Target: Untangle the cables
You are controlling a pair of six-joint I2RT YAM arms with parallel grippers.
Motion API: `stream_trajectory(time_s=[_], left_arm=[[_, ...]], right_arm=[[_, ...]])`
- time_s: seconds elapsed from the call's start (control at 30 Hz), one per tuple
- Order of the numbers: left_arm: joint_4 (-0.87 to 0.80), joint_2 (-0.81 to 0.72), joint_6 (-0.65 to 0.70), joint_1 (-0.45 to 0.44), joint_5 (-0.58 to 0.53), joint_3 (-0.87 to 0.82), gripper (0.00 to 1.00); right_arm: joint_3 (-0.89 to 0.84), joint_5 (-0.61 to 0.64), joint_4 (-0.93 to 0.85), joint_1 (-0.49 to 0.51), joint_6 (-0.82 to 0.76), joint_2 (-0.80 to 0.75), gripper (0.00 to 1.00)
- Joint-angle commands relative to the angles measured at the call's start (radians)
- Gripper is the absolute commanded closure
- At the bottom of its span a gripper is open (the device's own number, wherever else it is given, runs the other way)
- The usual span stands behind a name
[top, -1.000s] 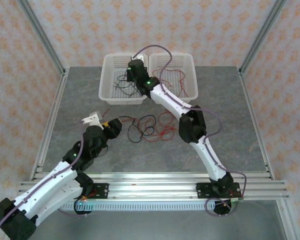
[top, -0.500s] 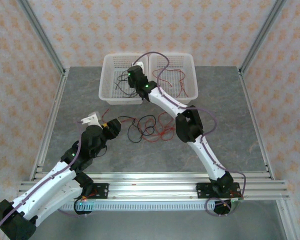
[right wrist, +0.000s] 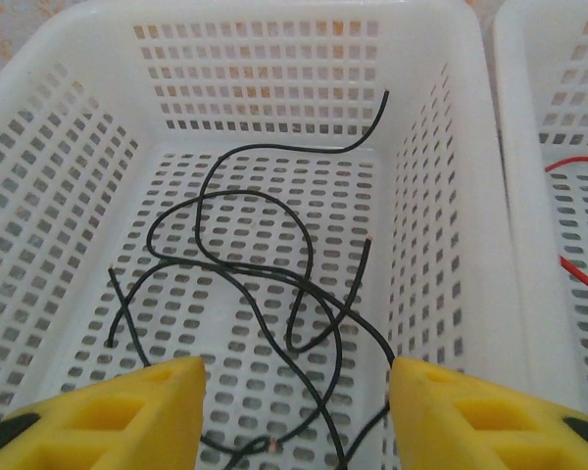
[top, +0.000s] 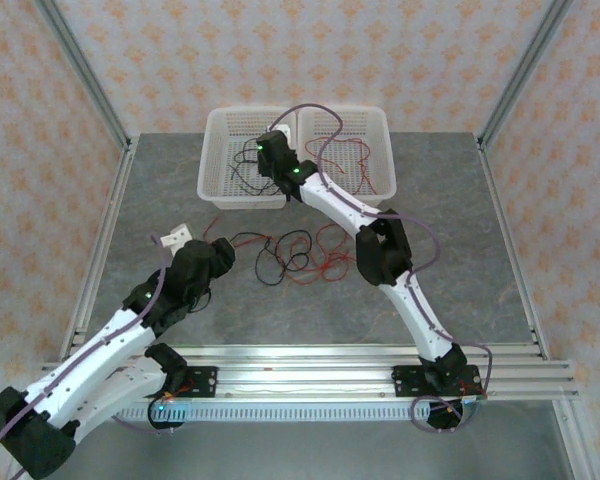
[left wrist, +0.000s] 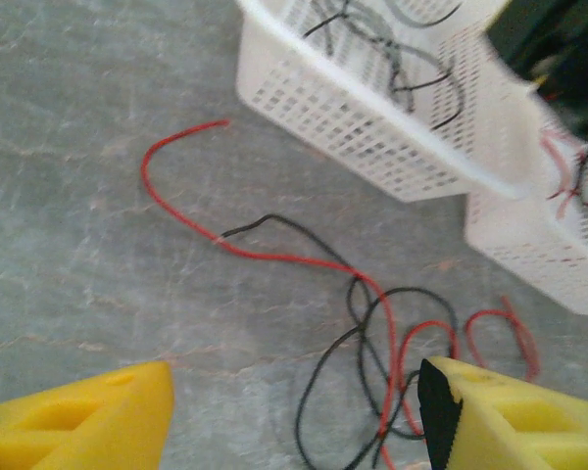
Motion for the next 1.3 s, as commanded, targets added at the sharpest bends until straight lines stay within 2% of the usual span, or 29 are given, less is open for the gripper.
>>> stream_trajectory(time_s=[0.0, 0.33, 0.47, 0.6, 0.9, 1.27], left_arm=[[-0.084, 0.048, -0.035, 0.023, -0.016, 0.028, 0.32], [-0.027, 0.205, 0.044, 0.243, 0.118, 0.006, 0.32], [0.022, 0.336, 0.085, 0.314, 0.154, 0.025, 0.33], [0.076, 0.504, 0.125, 0.367, 0.168, 0.074, 0.38], [0.181, 0.711, 0.148, 0.409, 0.185, 0.201, 0.4], [0.156, 0.94, 0.166, 0.441, 0.129, 0.328, 0.42]], right_arm=[[-0.05, -0.01, -0.014, 0.021, -0.001, -0.142, 0.48], [-0.486, -0.084, 0.124, 0.057, -0.071, -0.505, 0.49], [-0.685, -0.104, 0.175, 0.057, -0.062, -0.672, 0.5], [-0.872, -0.101, 0.215, 0.057, -0.069, -0.824, 0.5], [-1.113, -0.04, 0.213, 0.054, -0.091, -1.062, 0.5], [-1.248, -0.014, 0.22, 0.043, -0.065, -1.199, 0.5]])
